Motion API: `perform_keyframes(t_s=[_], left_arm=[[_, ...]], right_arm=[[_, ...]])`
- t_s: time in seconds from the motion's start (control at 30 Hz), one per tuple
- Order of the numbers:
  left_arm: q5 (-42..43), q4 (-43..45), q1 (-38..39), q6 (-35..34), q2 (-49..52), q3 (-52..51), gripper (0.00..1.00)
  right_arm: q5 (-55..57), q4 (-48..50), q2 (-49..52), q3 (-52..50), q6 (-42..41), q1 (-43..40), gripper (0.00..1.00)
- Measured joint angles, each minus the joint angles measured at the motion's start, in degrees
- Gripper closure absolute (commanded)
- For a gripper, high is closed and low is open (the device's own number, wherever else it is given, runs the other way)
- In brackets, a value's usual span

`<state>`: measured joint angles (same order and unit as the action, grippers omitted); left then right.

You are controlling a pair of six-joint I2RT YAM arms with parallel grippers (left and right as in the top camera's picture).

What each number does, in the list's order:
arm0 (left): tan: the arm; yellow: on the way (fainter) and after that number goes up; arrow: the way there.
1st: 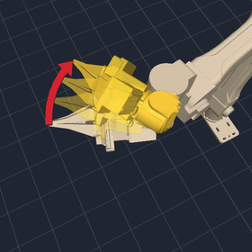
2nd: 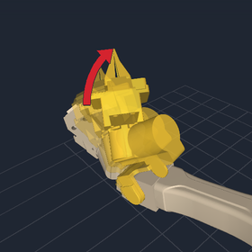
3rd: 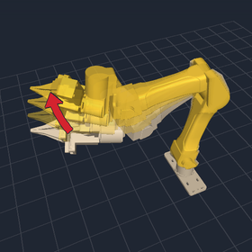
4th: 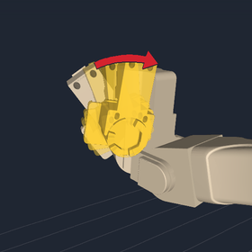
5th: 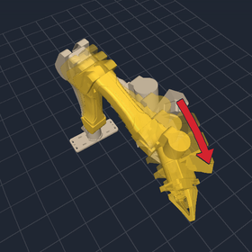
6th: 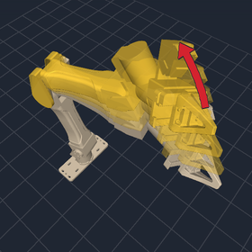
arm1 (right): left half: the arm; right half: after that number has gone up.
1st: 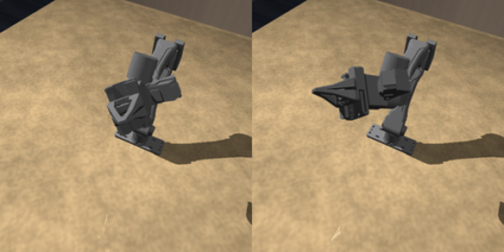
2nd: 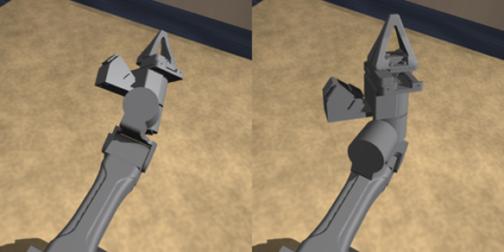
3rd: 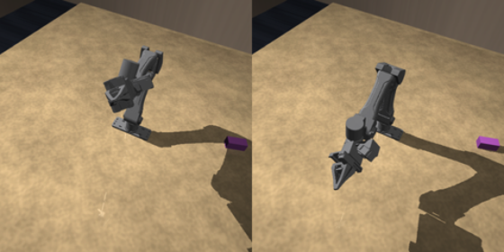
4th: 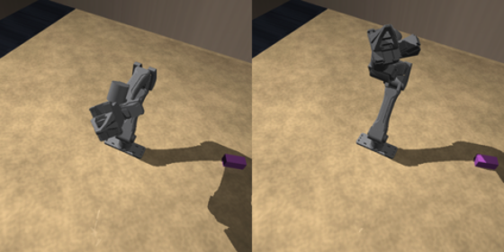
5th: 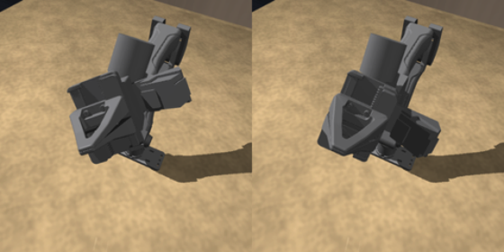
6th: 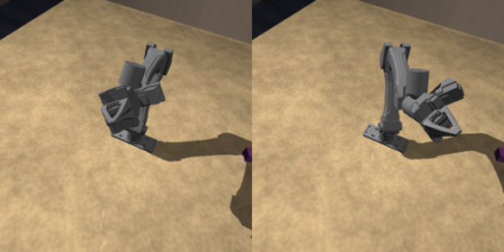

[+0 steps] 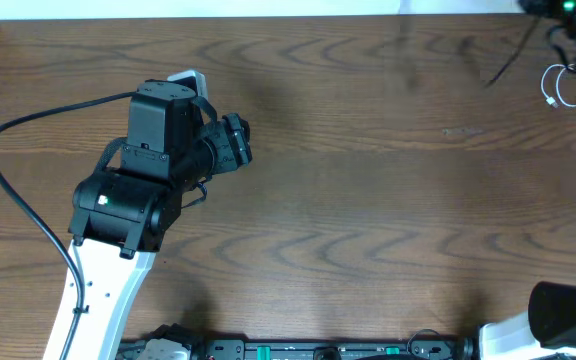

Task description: Untangle cables

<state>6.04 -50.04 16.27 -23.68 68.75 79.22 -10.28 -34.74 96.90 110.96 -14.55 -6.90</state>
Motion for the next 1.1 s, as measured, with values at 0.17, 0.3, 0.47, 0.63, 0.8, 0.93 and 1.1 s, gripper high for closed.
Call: perform_keyframes(t_s=[0.17,0.3,0.47,0.63,0.8,0.93,1.1], left_arm=[[0.0,0.0,0.0,0.0,0.0,0.0,0.25],[0.0,0.0,0.0,0.0,0.0,0.0,0.25],[0.0,0.1,0.0,0.0,0.0,0.0,0.25],[0.0,0.1,0.0,0.0,0.0,0.0,0.25],[0.0,0.1,0.0,0.0,0.0,0.0,0.25],[0.0,0.1,0.0,0.0,0.0,0.0,0.25],[0.0,0.1,0.0,0.0,0.0,0.0,0.25]], right_arm=[[3.3,-4.1,-1.2,-0.3,-1.1,-4.0,0.99],[3.8,-8.0,-5.0,-0.8,-1.4,-7.3,0.99],[4.8,-10.9,-12.2,-0.8,-1.8,-14.2,0.99],[6.3,-12.0,-15.7,-0.8,-2.5,-21.9,0.99],[7.0,-12.2,-14.9,-0.8,-3.3,-26.9,0.99],[10.0,-12.3,-14.4,-0.8,-3.4,-28.0,0.99],[15.0,-12.6,-12.5,-0.8,-3.6,-28.0,0.99]])
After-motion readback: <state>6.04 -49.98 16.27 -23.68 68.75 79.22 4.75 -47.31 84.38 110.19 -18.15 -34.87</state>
